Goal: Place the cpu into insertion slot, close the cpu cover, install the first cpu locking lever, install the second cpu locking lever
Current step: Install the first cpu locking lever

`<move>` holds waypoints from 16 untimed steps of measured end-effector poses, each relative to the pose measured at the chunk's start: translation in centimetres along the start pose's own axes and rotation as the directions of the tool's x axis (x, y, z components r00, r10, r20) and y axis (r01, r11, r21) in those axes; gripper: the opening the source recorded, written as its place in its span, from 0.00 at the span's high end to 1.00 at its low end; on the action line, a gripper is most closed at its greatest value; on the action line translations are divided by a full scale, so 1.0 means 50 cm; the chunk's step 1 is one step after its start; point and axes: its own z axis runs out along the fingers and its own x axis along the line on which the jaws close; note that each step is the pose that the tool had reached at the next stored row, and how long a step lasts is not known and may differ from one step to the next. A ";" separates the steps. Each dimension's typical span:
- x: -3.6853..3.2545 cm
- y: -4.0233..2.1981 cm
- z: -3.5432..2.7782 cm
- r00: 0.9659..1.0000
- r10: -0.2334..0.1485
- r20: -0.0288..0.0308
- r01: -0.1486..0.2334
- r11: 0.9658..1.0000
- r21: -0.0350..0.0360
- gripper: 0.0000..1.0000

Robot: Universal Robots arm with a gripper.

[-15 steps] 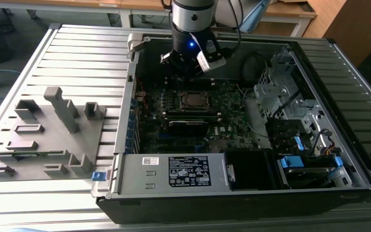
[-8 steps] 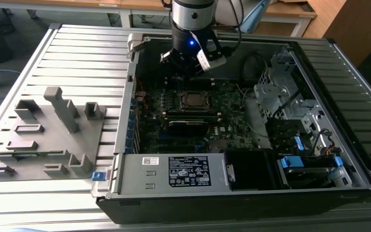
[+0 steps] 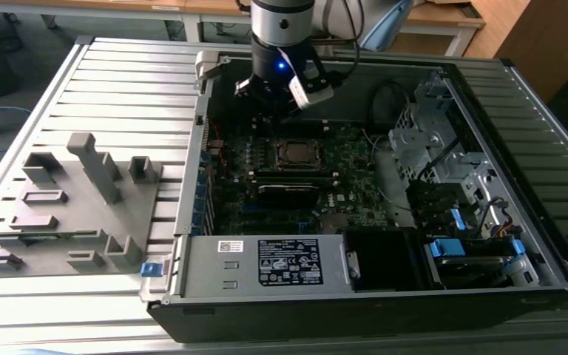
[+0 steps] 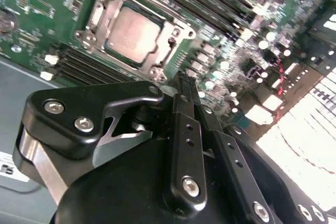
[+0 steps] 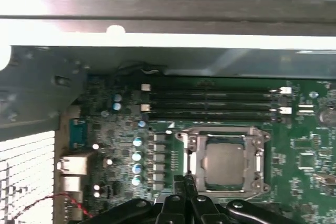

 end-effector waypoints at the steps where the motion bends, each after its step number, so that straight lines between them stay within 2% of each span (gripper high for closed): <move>1: 0.006 0.000 0.000 1.000 0.000 0.000 0.000 1.000 0.000 0.89; 6: 0.027 0.000 0.000 1.000 0.000 0.000 0.000 1.000 0.000 0.89; 13: 0.031 0.003 0.001 1.000 0.000 0.000 0.000 1.000 0.000 0.89; 16: 0.032 0.013 0.002 1.000 0.000 0.000 0.000 1.000 -0.002 0.89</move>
